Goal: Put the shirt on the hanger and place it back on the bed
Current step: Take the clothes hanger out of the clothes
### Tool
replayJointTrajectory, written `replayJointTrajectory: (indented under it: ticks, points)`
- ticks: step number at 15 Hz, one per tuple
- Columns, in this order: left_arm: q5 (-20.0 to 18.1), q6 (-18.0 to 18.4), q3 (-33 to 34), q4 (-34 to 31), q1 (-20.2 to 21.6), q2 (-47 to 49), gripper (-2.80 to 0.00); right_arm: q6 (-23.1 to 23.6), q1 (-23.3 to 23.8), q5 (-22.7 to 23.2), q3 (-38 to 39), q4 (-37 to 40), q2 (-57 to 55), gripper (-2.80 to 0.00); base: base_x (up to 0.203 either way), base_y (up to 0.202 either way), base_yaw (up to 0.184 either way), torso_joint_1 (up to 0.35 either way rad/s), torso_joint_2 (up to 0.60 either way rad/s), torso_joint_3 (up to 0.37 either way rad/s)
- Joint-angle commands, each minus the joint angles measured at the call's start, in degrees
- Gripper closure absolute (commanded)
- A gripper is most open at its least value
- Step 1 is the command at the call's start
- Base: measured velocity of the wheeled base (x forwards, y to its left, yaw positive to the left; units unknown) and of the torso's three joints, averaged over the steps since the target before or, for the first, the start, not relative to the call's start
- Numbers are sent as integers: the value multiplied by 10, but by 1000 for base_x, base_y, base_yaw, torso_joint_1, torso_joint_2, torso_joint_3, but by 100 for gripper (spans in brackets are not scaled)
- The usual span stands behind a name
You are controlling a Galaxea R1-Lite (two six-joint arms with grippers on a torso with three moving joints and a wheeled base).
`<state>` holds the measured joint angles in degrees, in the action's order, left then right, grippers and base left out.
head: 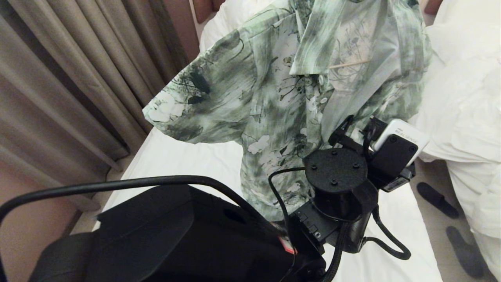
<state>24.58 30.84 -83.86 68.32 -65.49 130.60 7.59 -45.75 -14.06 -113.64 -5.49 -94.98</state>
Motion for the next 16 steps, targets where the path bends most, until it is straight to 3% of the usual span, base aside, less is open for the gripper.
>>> replayJointTrajectory:
  ticks: [1, 16]
  points:
    - [1, 2, -12, -7, 2, 3, -280, 1, -1, -1, 0, -1, 1, 0, 0, 0, 0, 0, 0, 0]
    - [0, 3, -39, -21, 21, -2, -280, 1, -24, -2, 0, 14, 16, 0, 0, 0, 0, 0, 0, 0]
